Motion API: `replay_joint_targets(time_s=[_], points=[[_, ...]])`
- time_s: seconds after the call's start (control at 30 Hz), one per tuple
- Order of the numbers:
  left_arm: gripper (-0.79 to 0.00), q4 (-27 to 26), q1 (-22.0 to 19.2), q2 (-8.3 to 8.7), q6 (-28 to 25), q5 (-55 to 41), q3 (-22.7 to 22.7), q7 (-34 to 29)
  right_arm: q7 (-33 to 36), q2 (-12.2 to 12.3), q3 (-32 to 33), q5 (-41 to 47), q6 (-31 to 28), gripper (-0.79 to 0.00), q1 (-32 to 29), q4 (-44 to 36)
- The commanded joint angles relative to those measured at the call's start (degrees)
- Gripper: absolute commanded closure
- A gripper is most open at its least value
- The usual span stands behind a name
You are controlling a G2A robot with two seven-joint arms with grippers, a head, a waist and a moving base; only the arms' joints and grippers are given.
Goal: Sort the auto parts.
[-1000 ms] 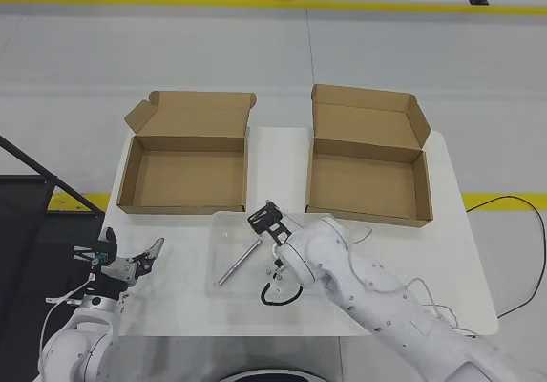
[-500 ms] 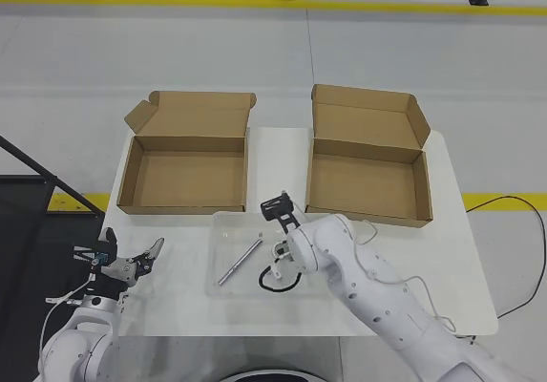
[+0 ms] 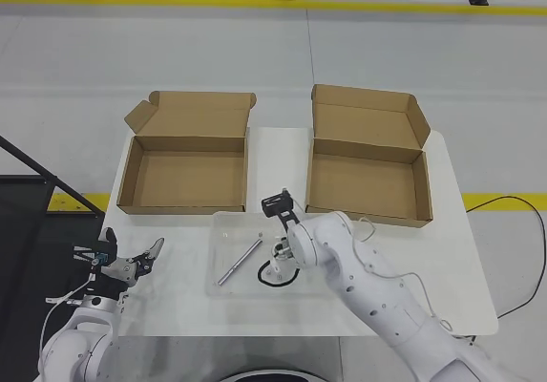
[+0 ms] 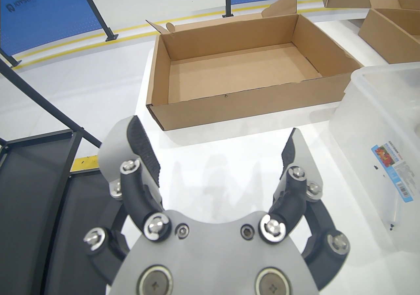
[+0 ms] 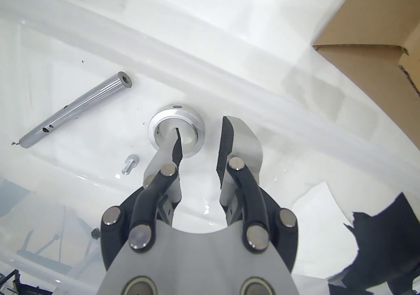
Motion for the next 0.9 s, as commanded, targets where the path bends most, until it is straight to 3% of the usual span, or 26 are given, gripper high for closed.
replay_joint_targets(time_s=[0.0, 0.43, 0.5, 0.53, 0.67, 0.87], points=[[-0.785, 0.0, 0.0, 0.0, 0.0, 0.0, 0.0, 0.0, -0.22, -0.24, 0.01, 0.32, -0.26, -0.265, 0.22, 0.92], [-0.785, 0.0, 0.0, 0.0, 0.0, 0.0, 0.0, 0.0, 0.3, -1.49, -0.21, 0.77, -1.14, -0.182, 0.93, 4.03], [-0.785, 0.0, 0.0, 0.0, 0.0, 0.0, 0.0, 0.0, 0.36, -1.6, -0.13, 0.59, -1.14, -0.099, 0.83, 4.01], [-0.785, 0.0, 0.0, 0.0, 0.0, 0.0, 0.0, 0.0, 0.4, -1.64, -0.06, 0.48, -1.16, 0.0, 0.79, 3.93], [-0.785, 0.0, 0.0, 0.0, 0.0, 0.0, 0.0, 0.0, 0.15, -1.67, 0.46, -0.42, -1.63, 0.0, 0.55, 2.48], [-0.785, 0.0, 0.0, 0.0, 0.0, 0.0, 0.0, 0.0, -2.36, -1.2, 3.52, 1.99, -8.62, 0.0, 0.24, -3.24]])
